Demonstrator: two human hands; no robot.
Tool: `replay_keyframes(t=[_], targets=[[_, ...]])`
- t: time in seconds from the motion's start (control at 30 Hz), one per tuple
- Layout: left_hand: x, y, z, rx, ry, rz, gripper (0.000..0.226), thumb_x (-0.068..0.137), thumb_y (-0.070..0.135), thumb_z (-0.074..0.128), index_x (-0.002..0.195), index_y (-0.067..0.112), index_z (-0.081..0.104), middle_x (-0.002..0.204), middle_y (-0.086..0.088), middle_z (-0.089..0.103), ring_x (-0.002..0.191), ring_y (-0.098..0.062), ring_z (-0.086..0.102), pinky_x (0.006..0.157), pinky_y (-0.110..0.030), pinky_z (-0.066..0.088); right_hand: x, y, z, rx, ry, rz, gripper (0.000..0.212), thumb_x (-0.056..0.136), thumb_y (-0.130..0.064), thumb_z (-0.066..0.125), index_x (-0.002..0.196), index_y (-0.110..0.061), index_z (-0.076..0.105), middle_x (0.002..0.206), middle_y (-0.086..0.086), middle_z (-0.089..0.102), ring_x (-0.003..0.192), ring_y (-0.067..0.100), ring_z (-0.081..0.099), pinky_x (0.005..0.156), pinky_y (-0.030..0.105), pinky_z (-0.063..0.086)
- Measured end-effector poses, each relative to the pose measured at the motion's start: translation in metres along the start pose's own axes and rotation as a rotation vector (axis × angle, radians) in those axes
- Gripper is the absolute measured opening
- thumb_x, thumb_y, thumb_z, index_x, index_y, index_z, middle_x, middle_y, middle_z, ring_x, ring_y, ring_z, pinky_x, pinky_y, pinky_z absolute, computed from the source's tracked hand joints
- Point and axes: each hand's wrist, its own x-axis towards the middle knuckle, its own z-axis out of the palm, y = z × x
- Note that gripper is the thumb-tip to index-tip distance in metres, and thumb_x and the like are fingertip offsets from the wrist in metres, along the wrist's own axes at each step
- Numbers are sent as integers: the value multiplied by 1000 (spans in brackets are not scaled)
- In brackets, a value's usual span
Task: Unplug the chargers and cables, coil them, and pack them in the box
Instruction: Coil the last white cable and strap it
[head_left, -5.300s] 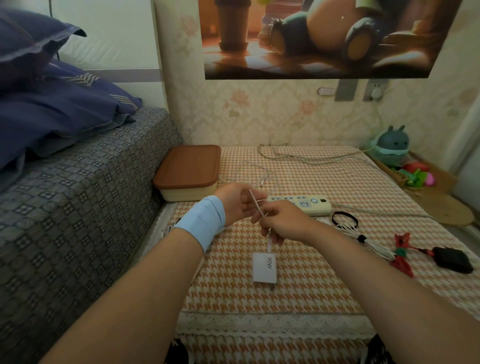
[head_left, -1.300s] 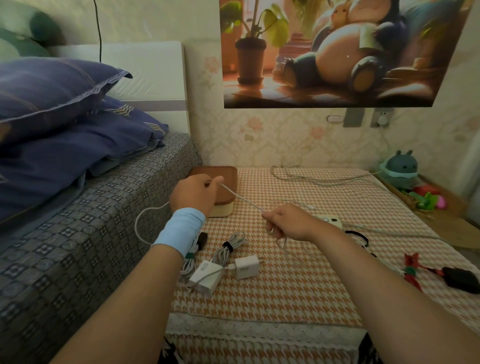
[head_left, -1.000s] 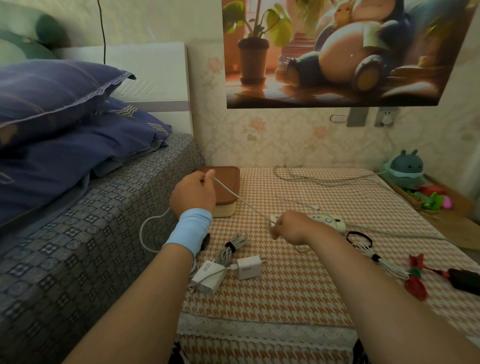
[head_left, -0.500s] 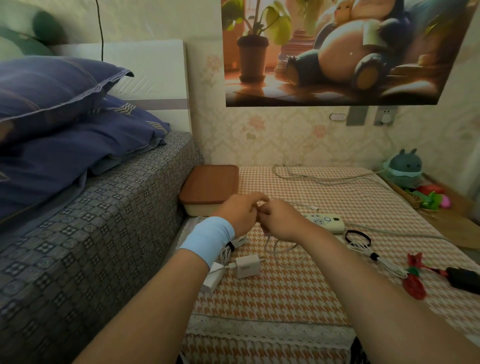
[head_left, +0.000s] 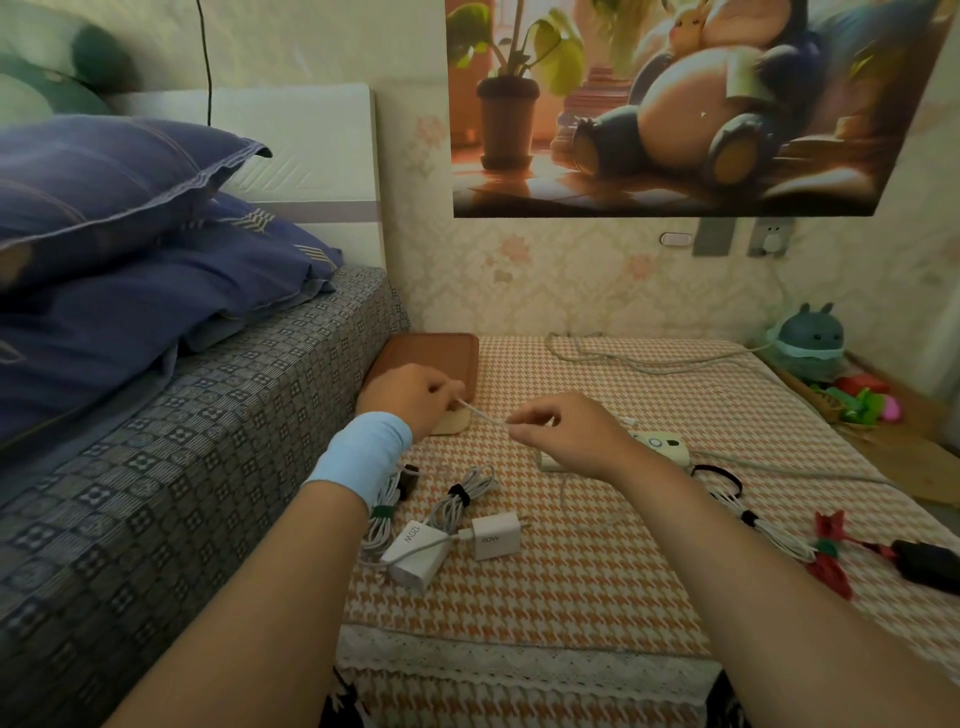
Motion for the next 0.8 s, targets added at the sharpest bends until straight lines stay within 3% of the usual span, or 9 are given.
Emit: replay_keyframes(t=[0.07, 0.2, 0.3, 0.4, 0.53, 0.6, 0.67, 0.73, 0.8], targets=[[2, -11, -3, -52, 162, -103, 38, 99, 43, 46, 82, 20, 72, 77, -2, 67, 74, -25, 62, 67, -31, 48, 3, 4, -1, -54, 34, 8, 16, 93, -45, 66, 103, -41, 77, 105, -16, 73, 93, 9, 67, 87, 45, 57], [2, -21, -4, -86, 365, -251, 42, 102, 39, 40, 79, 13, 65, 73, -6, 60, 70, -28, 55, 64, -32, 41, 8, 7, 4, -17, 57, 21, 28, 97, -31, 66, 125, -32, 71, 152, -5, 49, 140, 18, 44, 117, 42, 34], [3, -23, -3, -133, 410, -320, 43, 103, 36, 38, 86, 10, 66, 79, -8, 62, 73, -26, 55, 66, -33, 40, 12, 4, 12, 34, 216, 36, 35, 97, -16, 65, 130, -29, 68, 154, -3, 43, 142, 20, 39, 112, 31, 30], [5, -28, -4, -118, 412, -366, 45, 104, 36, 33, 100, 7, 67, 98, -14, 66, 89, -32, 60, 74, -38, 45, 14, -2, 11, 83, 362, 26, 29, 95, -22, 69, 123, -28, 73, 145, -4, 50, 135, 17, 44, 110, 34, 35], [8, -29, -6, -231, 379, -438, 49, 105, 32, 29, 109, -1, 65, 112, -21, 64, 102, -37, 60, 86, -41, 46, 9, -3, 8, 117, 217, 30, 41, 96, -47, 63, 134, -30, 66, 121, -8, 71, 107, 10, 62, 100, 36, 49], [9, -32, -10, -435, 430, -540, 49, 104, 30, 31, 105, -4, 66, 111, -24, 65, 100, -38, 60, 84, -41, 45, 11, 1, 9, 78, 144, 46, 46, 101, -44, 56, 145, -27, 55, 135, -3, 64, 120, 16, 60, 106, 38, 44], [9, -36, -15, -601, 544, -612, 49, 104, 29, 32, 107, -5, 66, 112, -24, 65, 102, -39, 60, 87, -41, 45, 12, 3, 9, 74, 77, 64, 51, 101, -39, 58, 150, -27, 48, 152, 1, 46, 139, 22, 44, 110, 36, 35], [8, -37, -20, -657, 630, -627, 50, 104, 30, 31, 108, -5, 67, 112, -23, 66, 103, -38, 60, 88, -40, 45, 12, 7, 11, 25, 12, 90, 58, 100, -39, 60, 154, -27, 41, 157, 3, 39, 143, 24, 39, 111, 36, 33], [5, -36, -20, -664, 656, -610, 49, 104, 31, 32, 105, -3, 68, 106, -18, 66, 99, -35, 60, 85, -36, 43, 11, 12, 15, -115, -47, 115, 60, 103, -41, 53, 158, -25, 33, 153, 6, 48, 136, 26, 48, 110, 39, 39]])
